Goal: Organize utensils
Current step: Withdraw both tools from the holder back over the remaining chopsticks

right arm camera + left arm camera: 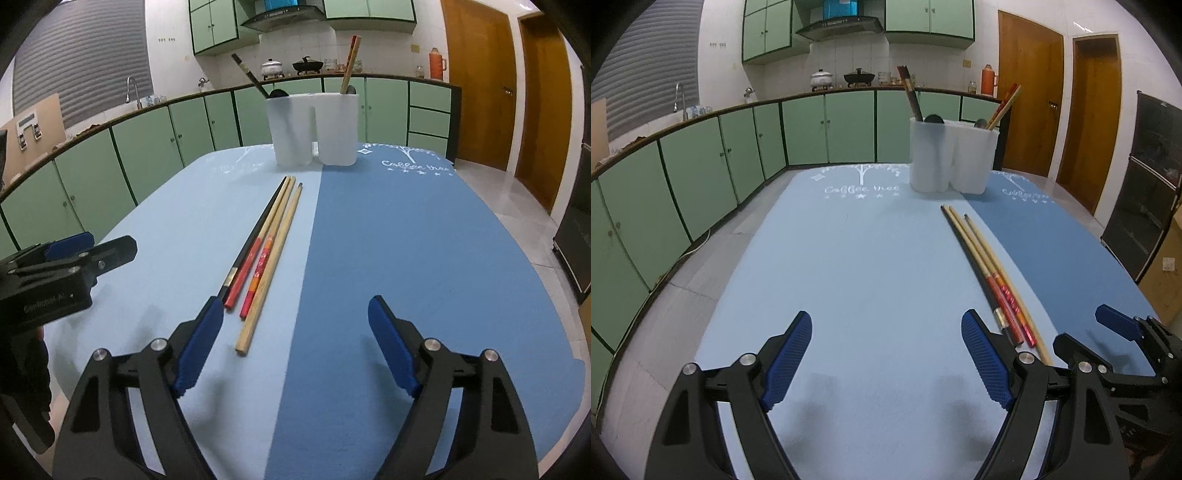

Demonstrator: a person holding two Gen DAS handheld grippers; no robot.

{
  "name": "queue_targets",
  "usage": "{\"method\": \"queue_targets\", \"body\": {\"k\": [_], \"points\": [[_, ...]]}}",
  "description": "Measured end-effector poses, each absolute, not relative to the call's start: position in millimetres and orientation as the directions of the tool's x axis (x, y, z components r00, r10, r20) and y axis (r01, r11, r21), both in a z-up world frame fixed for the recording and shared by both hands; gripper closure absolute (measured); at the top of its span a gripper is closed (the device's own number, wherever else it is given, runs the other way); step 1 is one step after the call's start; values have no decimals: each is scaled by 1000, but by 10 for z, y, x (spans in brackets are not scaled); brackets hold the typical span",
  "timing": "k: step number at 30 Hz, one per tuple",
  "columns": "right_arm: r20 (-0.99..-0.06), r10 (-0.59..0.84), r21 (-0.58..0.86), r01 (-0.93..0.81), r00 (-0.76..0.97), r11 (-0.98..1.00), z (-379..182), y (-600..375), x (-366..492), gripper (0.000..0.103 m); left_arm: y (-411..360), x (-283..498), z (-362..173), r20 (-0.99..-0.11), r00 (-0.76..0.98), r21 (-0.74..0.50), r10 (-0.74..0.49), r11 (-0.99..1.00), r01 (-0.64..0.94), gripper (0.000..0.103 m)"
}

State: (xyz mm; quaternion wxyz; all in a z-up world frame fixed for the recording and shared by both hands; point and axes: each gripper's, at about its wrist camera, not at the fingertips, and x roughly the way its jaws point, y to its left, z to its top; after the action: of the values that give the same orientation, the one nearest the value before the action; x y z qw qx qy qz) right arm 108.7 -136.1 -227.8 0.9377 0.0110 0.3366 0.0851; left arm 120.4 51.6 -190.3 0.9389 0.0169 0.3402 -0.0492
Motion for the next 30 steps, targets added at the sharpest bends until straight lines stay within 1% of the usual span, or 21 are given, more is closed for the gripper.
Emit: {"method": "queue_targets", "body": {"k": [2, 8, 19, 24, 25, 27, 29, 30], "points": [[-639, 162, 73, -150, 752, 986, -2313, -1331, 1086, 29, 532, 1184, -1939, -647, 758, -3, -79, 995, 101, 21], [-664, 153, 61, -150, 732, 987, -2370, -1296, 1098, 40, 620, 1119, -2040, -667, 742, -4, -67, 996, 86, 21], [-658, 136, 21, -162, 741, 987, -2399, -1221, 1094, 54, 719, 1059, -2135, -686, 725, -10, -61, 997, 75, 21], [-652, 123, 0, -161, 748, 987, -2418, -1213, 1096, 63, 697, 1052, -2163, -690, 721, -20, -69, 997, 76, 21], [-652, 127, 4, -164, 747, 986, -2420, -1219, 1098, 65, 691, 1050, -2166, -690, 720, -23, -72, 997, 78, 21], [-653, 134, 6, -172, 746, 985, -2416, -1223, 1103, 77, 672, 1043, -2168, -690, 720, -23, -76, 996, 83, 21], [-654, 135, 8, -171, 745, 985, -2413, -1237, 1115, 84, 643, 1039, -2161, -687, 722, -23, -82, 996, 91, 21], [-656, 139, 16, -171, 742, 985, -2410, -1259, 1130, 90, 629, 1037, -2163, -687, 722, -24, -84, 995, 94, 21]]}}
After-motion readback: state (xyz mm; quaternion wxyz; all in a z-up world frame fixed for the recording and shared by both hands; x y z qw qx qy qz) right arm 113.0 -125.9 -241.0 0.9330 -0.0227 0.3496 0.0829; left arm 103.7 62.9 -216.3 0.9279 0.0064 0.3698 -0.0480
